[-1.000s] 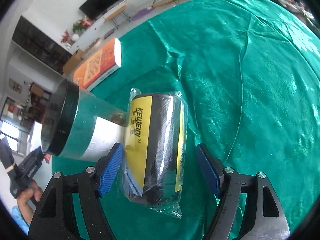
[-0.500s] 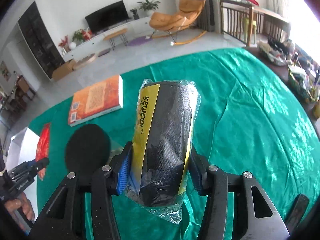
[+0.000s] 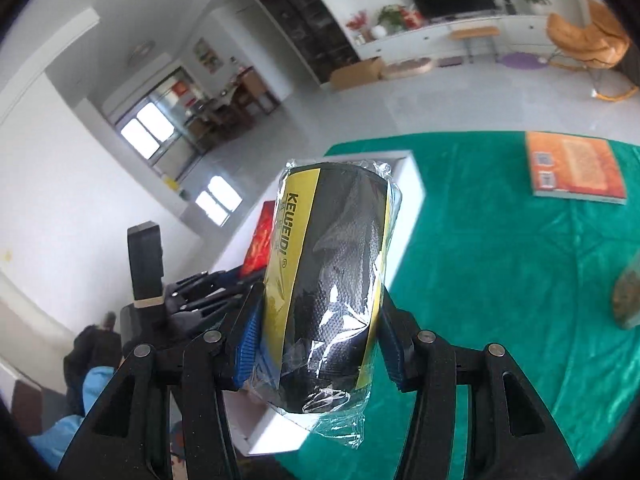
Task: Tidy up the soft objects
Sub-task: 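Open both tools over the white box to drop the packet and roll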
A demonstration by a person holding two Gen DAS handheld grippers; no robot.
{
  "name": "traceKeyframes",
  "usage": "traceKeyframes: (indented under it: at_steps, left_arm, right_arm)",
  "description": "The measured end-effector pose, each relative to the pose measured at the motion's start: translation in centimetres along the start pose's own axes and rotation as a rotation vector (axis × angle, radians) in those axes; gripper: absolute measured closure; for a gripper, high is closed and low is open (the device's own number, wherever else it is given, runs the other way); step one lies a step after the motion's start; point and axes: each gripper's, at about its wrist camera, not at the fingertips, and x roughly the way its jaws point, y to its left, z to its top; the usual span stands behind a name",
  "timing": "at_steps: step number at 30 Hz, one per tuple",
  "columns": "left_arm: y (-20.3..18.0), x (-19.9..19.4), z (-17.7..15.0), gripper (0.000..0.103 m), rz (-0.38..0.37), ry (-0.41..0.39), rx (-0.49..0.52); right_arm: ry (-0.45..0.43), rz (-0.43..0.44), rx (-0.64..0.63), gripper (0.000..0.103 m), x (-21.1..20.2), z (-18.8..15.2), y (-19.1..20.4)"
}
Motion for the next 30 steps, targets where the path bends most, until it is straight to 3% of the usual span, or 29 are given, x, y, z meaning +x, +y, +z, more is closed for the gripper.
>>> traceKeyframes:
  at_steps: [1, 2, 5, 9, 13, 18, 26, 30]
  left_arm:
    - [1.2, -0.3, -1.0, 0.022, 0.023, -0.009, -0.026]
    - [2.1, -0.6, -2.0, 0.010, 0.042, -0.024, -0.055]
    - [3.9, -1.5, -4.1, 0.009, 0.049, -0.042, -0.112]
    - [4.7, -3.3, -5.7, 0.009, 0.037, -0.090, -0.157]
    - [4.6, -5.5, -6.2, 0.004, 0.169, -0.152, -0.198]
    - [4.5, -6.7, -6.4, 0.004, 0.204, -0.099, -0.219]
    - [5.3, -7.3, -7.1, 0.004, 0.246, -0.092, -0.236]
    - [5.3, -7.6, -7.2, 0.004, 0.232, -0.090, -0.245]
  right_arm:
    - [0.019, 0.011, -0.011, 0.046, 1.7, -0.5, 1.3]
    - [0.044, 0.015, -0.021, 0.041, 3.5, -1.0, 2.3]
    - [0.109, 0.020, -0.021, 0.032, 7.2, -2.0, 3.6]
    - [0.082, -0.033, -0.049, 0.032, 6.4, -2.9, 3.5]
    - [0.025, -0.138, -0.146, 0.029, 3.9, -3.4, 4.0]
    - [0.013, -0.225, -0.243, 0.028, 3.2, -4.7, 5.7]
    - [0.053, -0.236, -0.326, 0.028, 3.8, -6.9, 7.6]
    - [0.055, -0.237, -0.341, 0.028, 3.4, -7.9, 8.0]
